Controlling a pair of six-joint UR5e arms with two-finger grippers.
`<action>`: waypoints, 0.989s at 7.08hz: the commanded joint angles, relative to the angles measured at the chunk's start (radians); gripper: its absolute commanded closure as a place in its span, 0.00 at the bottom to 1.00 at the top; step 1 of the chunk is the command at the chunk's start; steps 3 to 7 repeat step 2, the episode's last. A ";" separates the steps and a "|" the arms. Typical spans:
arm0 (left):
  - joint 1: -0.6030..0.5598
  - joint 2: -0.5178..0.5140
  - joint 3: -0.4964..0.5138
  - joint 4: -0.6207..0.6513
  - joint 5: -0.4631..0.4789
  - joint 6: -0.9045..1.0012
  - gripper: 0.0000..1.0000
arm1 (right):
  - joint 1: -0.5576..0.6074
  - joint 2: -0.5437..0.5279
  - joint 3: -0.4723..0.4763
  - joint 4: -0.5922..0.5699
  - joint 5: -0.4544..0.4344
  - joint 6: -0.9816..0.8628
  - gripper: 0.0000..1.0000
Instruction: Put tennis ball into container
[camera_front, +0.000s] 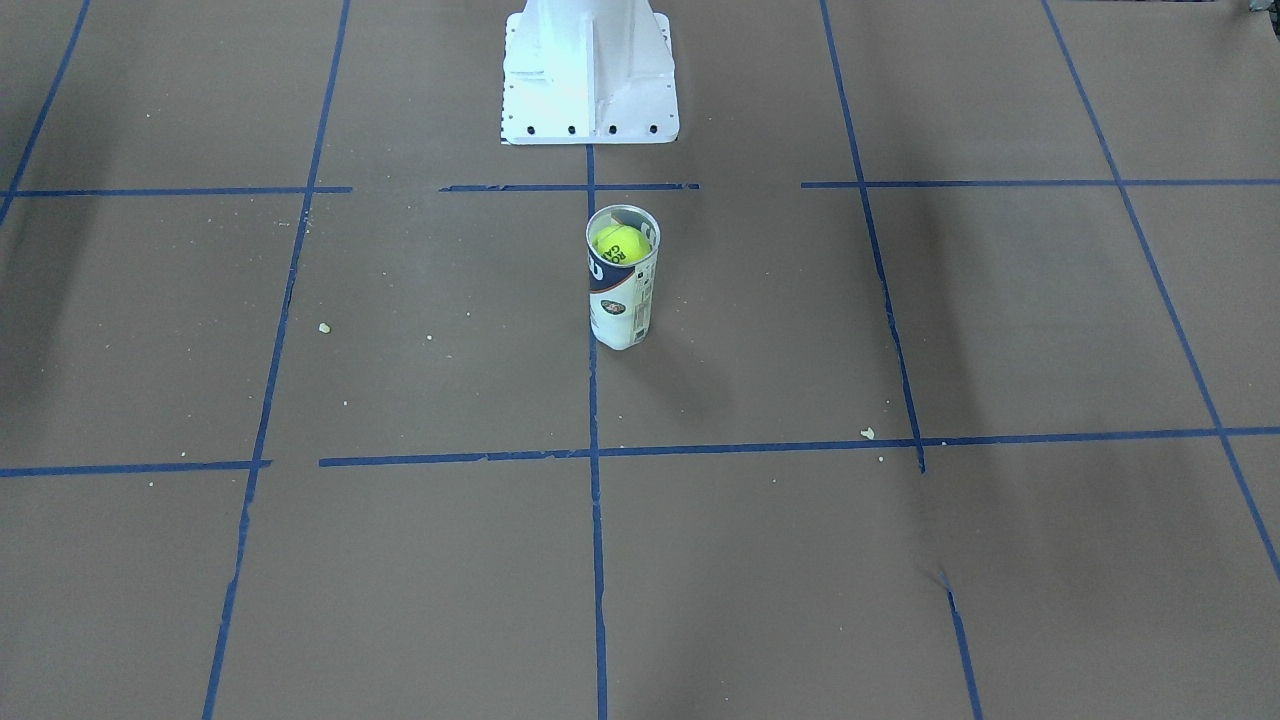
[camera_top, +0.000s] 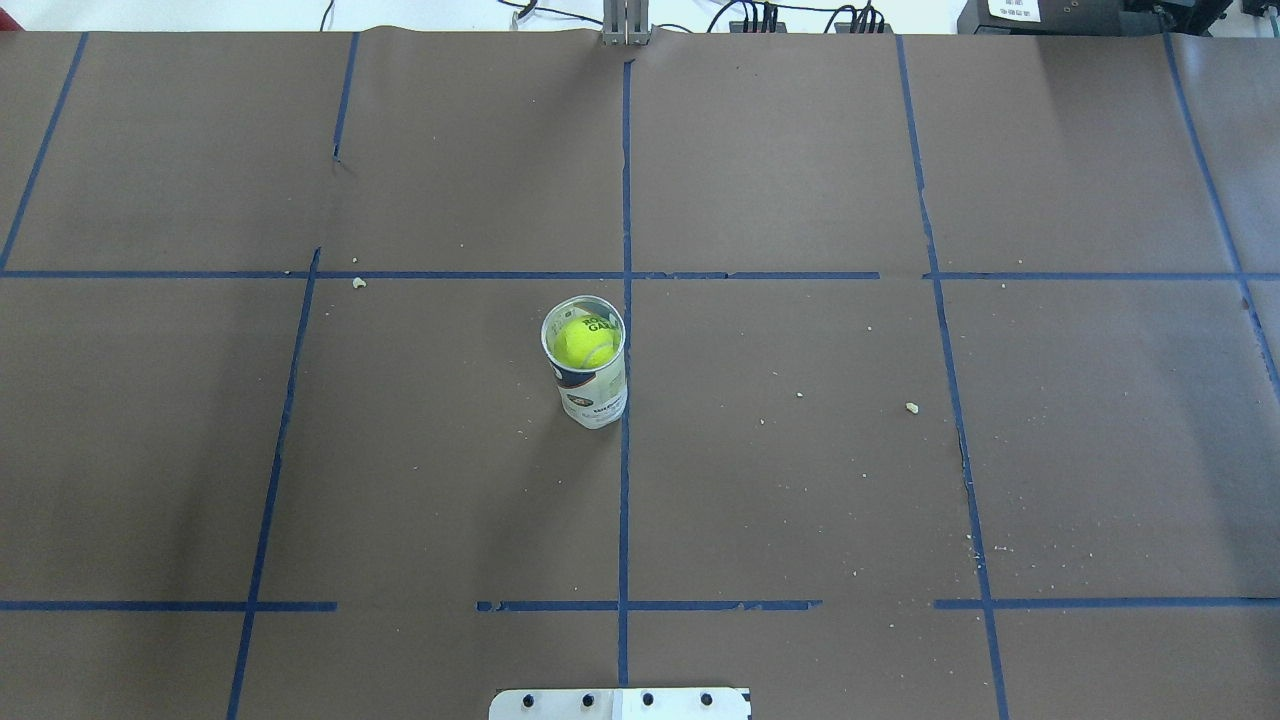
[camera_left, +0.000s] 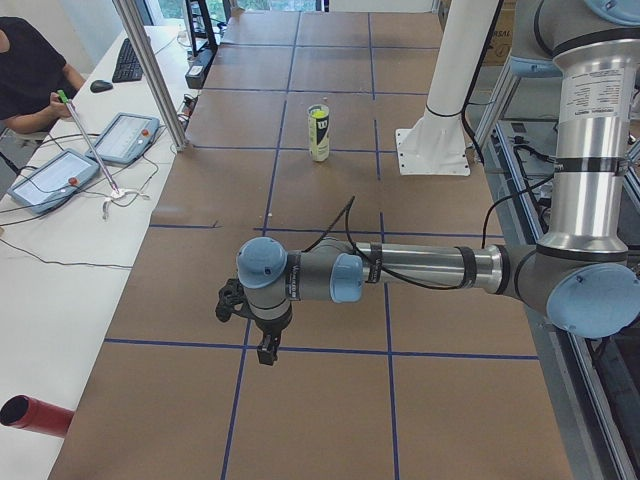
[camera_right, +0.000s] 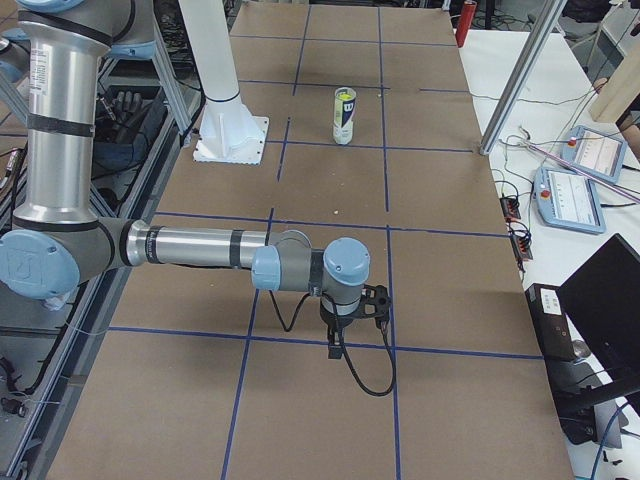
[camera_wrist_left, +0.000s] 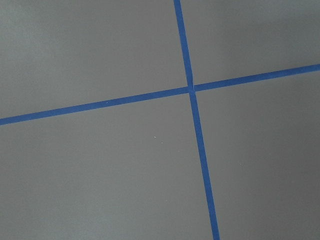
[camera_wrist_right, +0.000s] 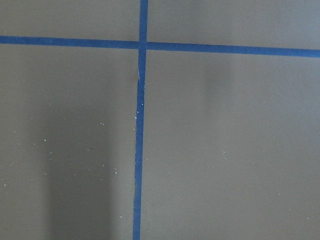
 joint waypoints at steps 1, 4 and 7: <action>-0.001 0.000 0.001 -0.001 0.001 0.003 0.00 | 0.000 0.000 0.000 0.000 0.000 0.000 0.00; -0.001 0.000 0.001 -0.001 -0.001 0.003 0.00 | 0.000 0.000 0.000 0.000 0.000 0.000 0.00; -0.001 0.000 0.001 -0.001 -0.001 0.003 0.00 | 0.000 0.000 0.000 0.000 0.000 0.000 0.00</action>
